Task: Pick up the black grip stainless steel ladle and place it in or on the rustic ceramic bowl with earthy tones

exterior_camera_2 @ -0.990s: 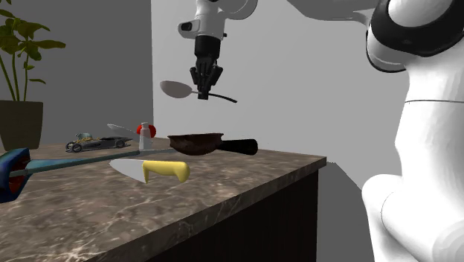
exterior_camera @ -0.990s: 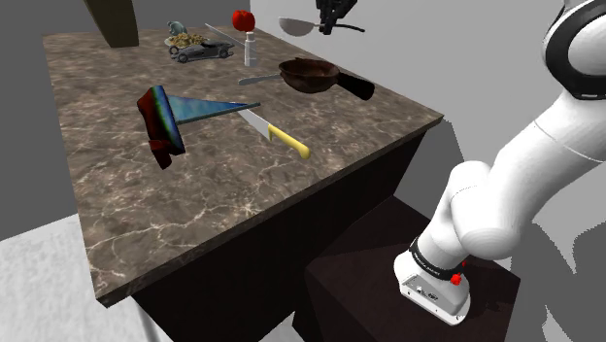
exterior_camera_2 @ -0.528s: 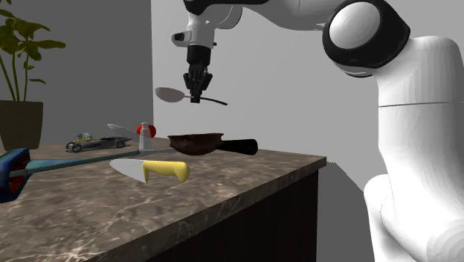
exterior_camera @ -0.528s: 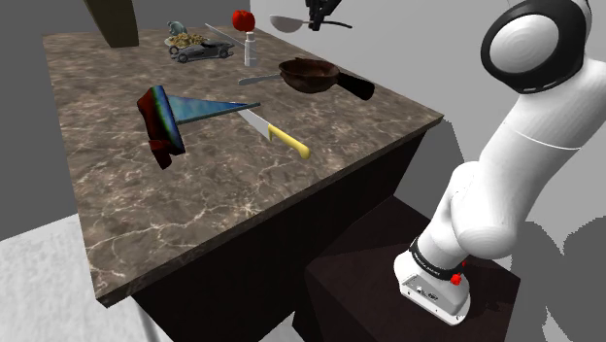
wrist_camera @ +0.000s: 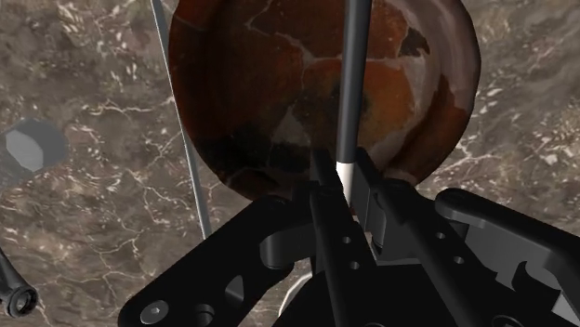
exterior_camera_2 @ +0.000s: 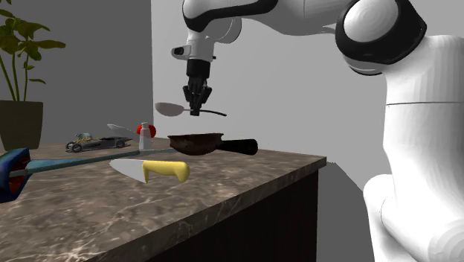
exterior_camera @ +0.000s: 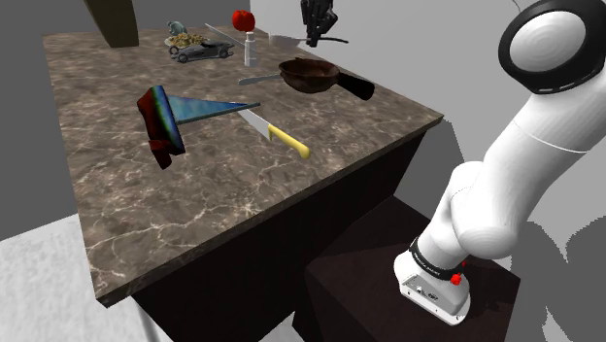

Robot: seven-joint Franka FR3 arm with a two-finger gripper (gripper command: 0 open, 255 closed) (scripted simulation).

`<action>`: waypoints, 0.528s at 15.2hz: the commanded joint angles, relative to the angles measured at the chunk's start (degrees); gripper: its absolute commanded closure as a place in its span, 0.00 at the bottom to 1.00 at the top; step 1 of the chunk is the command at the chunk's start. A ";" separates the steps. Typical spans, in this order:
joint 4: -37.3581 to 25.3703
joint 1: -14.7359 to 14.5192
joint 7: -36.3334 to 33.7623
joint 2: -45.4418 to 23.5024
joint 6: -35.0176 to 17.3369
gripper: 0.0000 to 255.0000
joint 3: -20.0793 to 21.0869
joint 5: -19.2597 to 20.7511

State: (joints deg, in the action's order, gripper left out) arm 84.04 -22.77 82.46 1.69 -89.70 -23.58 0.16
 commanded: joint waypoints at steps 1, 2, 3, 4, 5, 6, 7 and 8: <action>2.42 -0.05 -0.12 0.63 -1.87 1.00 0.07 0.26; 3.60 -0.09 -0.22 0.98 -2.73 1.00 0.13 0.41; 4.76 -0.13 -0.31 1.31 -3.59 1.00 0.18 0.55; 5.89 -0.15 -0.39 1.62 -4.43 1.00 0.23 0.68; 6.76 -0.17 -0.46 1.84 -5.10 1.00 0.27 0.78; 6.77 -0.17 -0.46 1.85 -5.10 1.00 0.27 0.78; 6.76 -0.17 -0.46 1.85 -5.10 1.00 0.27 0.78; 6.76 -0.17 -0.46 1.84 -5.10 1.00 0.27 0.78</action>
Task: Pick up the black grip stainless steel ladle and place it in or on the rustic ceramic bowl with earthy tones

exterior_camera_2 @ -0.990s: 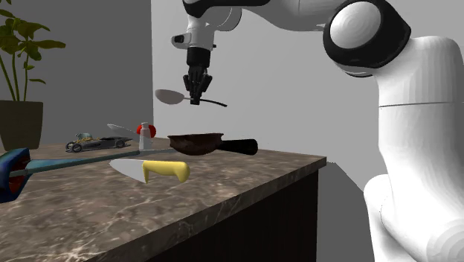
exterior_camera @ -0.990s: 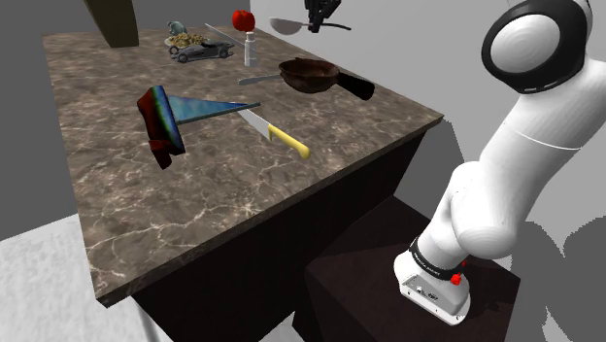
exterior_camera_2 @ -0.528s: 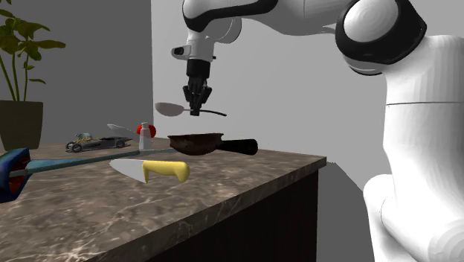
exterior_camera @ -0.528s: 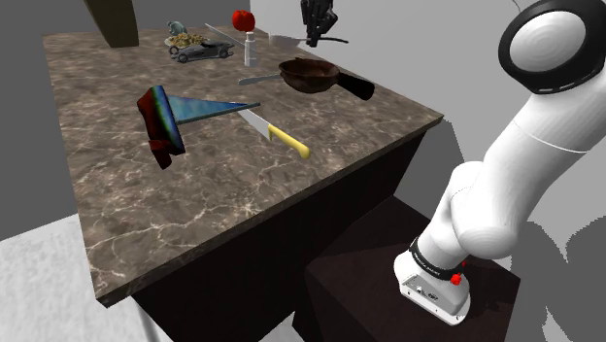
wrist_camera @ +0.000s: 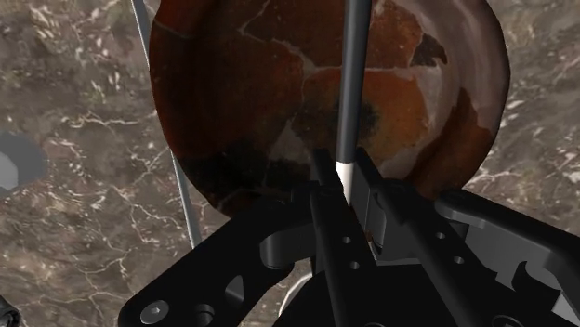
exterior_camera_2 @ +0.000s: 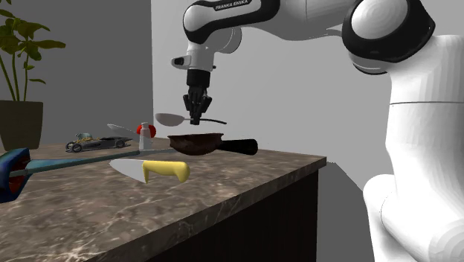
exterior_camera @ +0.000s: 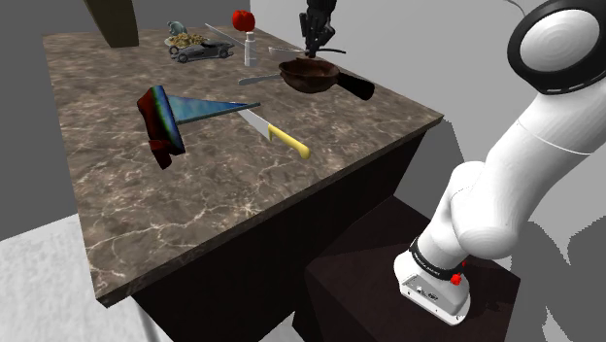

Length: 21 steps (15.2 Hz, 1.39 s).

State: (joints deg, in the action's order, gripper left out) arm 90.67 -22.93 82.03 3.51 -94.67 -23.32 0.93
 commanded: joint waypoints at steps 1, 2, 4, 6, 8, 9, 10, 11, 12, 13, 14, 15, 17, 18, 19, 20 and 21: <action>0.13 -0.01 -0.03 0.03 -0.12 1.00 0.01 0.01; 0.13 -0.01 -0.03 0.03 -0.12 1.00 0.01 0.01; 0.13 -0.01 -0.03 0.03 -0.12 1.00 0.01 0.01; 0.13 -0.01 -0.02 0.03 -0.12 0.00 0.01 0.01; 0.13 -0.01 -0.02 0.03 -0.12 0.00 0.01 0.01; 0.13 -0.01 -0.02 0.03 -0.12 0.00 0.01 0.01; 0.13 -0.01 -0.02 0.03 -0.12 0.00 0.01 0.01; -2.30 0.02 0.10 -0.38 1.93 0.00 -0.05 -0.16; -4.87 0.08 0.25 -0.91 4.02 0.00 -0.14 -0.39; -7.61 0.16 0.44 -1.56 6.16 0.00 -0.26 -0.67; -9.90 0.25 0.62 -2.17 7.89 0.00 -0.38 -0.93; -9.90 0.25 0.62 -2.17 7.89 0.00 -0.37 -0.93; -9.89 0.25 0.62 -2.16 7.89 0.00 -0.37 -0.93; -9.90 0.25 0.62 -2.17 7.89 0.00 -0.37 -0.93; -9.90 0.25 0.62 -2.17 7.89 0.00 -0.37 -0.93; -9.90 0.25 0.62 -2.17 7.89 0.00 -0.37 -0.93; -9.90 0.25 0.62 -2.17 7.89 0.00 -0.37 -0.93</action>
State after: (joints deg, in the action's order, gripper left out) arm 80.79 -22.68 82.65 1.34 -86.80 -23.70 0.00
